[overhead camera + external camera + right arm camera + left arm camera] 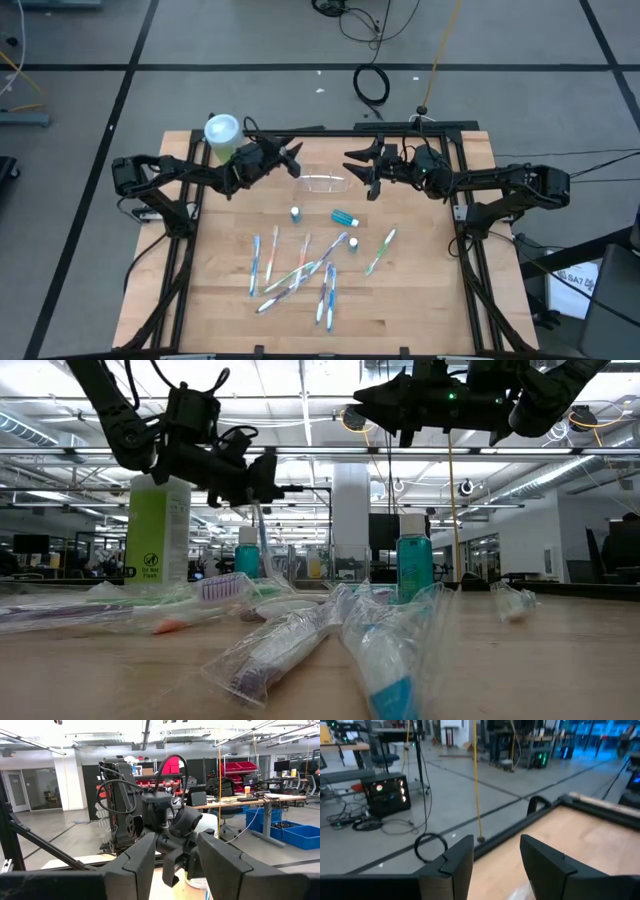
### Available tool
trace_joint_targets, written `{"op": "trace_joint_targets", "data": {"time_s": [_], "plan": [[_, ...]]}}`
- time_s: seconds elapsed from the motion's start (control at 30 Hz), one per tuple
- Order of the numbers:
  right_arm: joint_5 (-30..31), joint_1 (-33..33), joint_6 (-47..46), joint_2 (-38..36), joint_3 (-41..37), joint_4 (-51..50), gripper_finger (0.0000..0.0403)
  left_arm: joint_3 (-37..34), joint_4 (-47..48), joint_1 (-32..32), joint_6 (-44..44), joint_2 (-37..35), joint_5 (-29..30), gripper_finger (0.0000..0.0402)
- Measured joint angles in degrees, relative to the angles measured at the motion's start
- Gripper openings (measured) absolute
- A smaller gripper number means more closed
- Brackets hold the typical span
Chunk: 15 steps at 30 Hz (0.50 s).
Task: Pick & Place toothbrushing station
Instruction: Put the right blue toothbrush into the transparent organizer, then put the left blue mouthwash into the transparent organizer
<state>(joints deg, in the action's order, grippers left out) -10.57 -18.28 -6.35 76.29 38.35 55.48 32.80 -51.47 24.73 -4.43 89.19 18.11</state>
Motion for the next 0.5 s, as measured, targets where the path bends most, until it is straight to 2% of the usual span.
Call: {"op": "trace_joint_targets", "data": {"time_s": [0.13,0.27,0.5], "plan": [[0.00,0.00,0.00,0.00,0.00,0.00,0.0141,0.31,0.18,-0.04,1.27,0.02,0.07,0.0171],[0.00,0.00,0.00,0.00,0.00,-0.02,0.0141,0.31,0.48,0.00,3.37,-0.53,2.73,0.0171],[-0.02,0.01,0.00,0.00,0.00,-0.02,0.0141,0.35,3.06,-1.09,4.79,-7.88,2.73,0.0171]]}}
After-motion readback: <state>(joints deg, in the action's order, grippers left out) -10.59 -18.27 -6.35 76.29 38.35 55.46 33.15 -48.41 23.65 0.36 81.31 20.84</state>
